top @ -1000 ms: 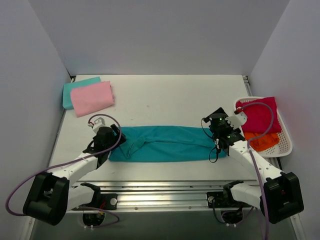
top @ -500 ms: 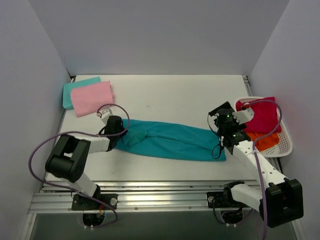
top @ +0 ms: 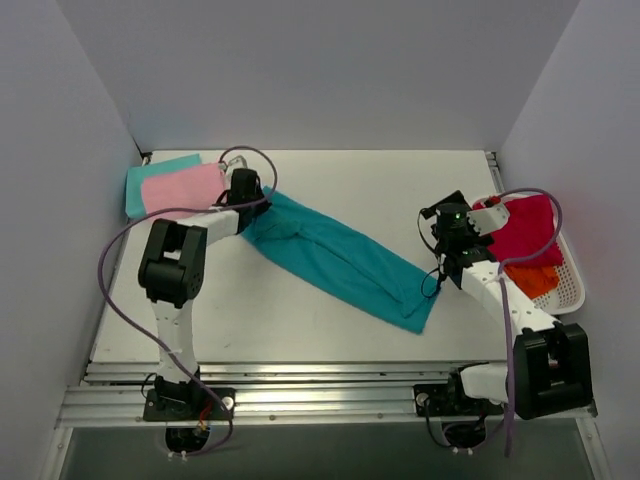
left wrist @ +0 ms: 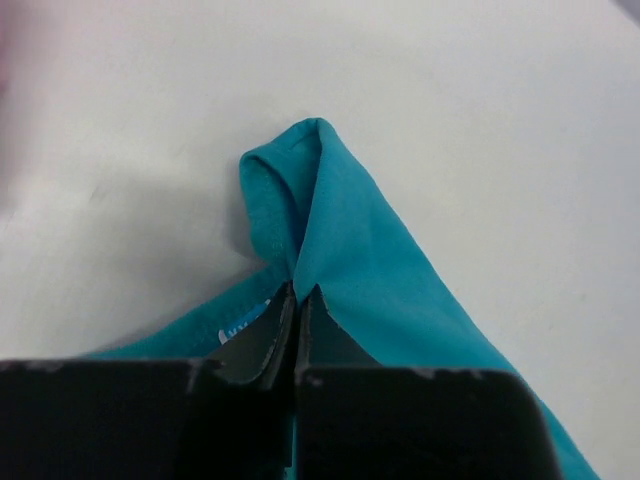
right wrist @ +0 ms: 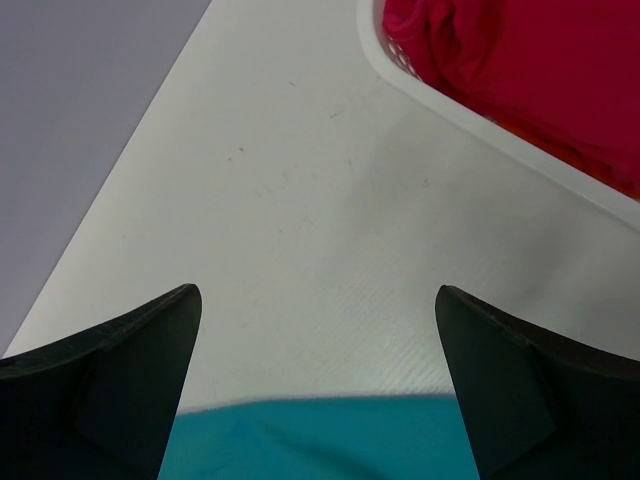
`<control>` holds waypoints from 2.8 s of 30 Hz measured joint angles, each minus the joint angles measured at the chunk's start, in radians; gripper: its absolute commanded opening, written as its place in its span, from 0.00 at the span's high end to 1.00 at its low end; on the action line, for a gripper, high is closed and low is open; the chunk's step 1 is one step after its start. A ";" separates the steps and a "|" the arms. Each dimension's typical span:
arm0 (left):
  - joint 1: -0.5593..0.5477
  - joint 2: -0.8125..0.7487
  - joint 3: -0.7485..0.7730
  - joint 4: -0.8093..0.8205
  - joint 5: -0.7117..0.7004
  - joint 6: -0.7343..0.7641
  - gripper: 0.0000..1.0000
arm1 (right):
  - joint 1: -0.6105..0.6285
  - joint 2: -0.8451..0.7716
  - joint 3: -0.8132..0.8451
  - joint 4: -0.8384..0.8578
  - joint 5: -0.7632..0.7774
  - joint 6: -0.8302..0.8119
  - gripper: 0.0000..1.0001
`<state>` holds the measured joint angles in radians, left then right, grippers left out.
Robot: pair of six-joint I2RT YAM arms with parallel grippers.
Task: Fold and stack the t-shirts
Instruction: Fold the tshirt
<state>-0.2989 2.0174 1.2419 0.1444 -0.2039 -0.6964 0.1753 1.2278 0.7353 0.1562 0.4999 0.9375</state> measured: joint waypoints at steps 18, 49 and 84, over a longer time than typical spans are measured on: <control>0.100 0.624 1.031 -0.103 0.676 0.043 0.06 | -0.010 0.154 0.024 0.179 -0.092 -0.005 0.00; -0.351 -0.376 -0.549 0.234 0.035 -0.264 0.06 | 0.110 -0.056 -0.103 0.130 -0.074 -0.055 0.00; -0.460 -0.065 -0.510 0.605 0.312 -0.454 0.98 | 0.221 -0.065 -0.151 0.093 -0.029 -0.037 0.01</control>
<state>-0.7586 1.9522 0.7322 0.7498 0.1078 -1.1500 0.3965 1.1629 0.5838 0.2497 0.4713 0.9005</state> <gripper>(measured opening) 0.037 0.995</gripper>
